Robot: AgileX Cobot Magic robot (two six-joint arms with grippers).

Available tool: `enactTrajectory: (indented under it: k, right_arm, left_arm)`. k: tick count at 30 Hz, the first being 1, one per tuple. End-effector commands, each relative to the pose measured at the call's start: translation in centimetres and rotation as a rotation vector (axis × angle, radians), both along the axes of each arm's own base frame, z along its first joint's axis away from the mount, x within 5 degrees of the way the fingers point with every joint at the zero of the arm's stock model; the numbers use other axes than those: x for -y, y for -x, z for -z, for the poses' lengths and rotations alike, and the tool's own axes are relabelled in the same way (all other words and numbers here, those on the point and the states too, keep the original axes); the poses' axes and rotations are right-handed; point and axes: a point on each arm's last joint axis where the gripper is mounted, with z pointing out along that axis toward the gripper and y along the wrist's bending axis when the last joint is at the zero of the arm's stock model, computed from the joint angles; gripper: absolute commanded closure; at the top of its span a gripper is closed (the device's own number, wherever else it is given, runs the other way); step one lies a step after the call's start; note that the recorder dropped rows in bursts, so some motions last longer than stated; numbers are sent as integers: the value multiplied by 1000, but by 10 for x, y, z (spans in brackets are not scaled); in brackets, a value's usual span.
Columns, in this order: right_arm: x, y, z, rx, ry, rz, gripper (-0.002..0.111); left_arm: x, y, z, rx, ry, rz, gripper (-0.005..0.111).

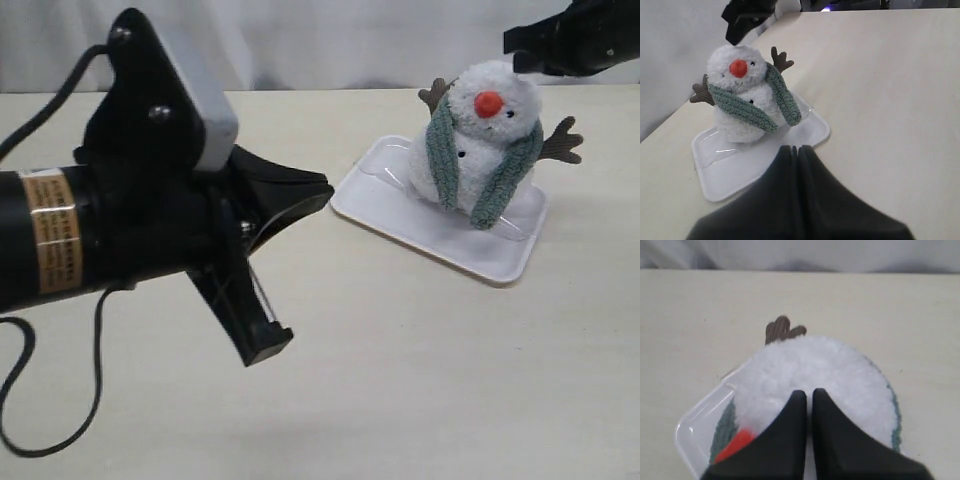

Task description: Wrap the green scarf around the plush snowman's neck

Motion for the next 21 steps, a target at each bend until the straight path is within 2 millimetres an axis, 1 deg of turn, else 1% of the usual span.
enactTrajectory:
  k: [1, 3, 4, 5, 6, 10, 11, 13, 15, 16, 19, 21]
  right_arm:
    - [-5, 3, 11, -82, -16, -80, 104]
    - [-8, 7, 12, -124, -34, -116, 104]
    - [-11, 11, 15, -164, -46, -144, 104]
    - [-11, 14, 19, -185, -44, -155, 104]
    - [-11, 18, 27, -219, -36, -164, 104]
    - [-9, 34, 57, -301, -21, -140, 104]
    - [-11, 36, 60, -313, -20, -147, 104]
    - [-19, 40, 54, -295, 10, -171, 104]
    - [-30, 42, 44, -259, 24, -192, 104]
    - [-32, 43, 40, -249, 24, -194, 104]
    - [-34, 46, 31, -233, 27, -194, 104]
    - [-31, 47, 31, -247, 52, -183, 104]
  left_arm:
    - [-23, 20, -3, 21, 54, 8, 107]
    - [-35, 29, -6, 33, 92, 5, 107]
    - [-48, 39, -11, 60, 146, 9, 107]
    - [-55, 44, -14, 77, 168, 11, 107]
    - [-67, 53, -18, 108, 209, 11, 107]
    - [-99, 77, -23, 174, 334, 7, 107]
    - [-106, 82, -25, 195, 364, 8, 107]
    - [-112, 87, -28, 213, 395, 7, 107]
    - [-113, 87, -28, 214, 396, 6, 107]
    - [-113, 87, -28, 214, 396, 6, 107]
    - [-113, 87, -28, 214, 396, 6, 107]
    - [-113, 87, -29, 217, 400, 9, 107]
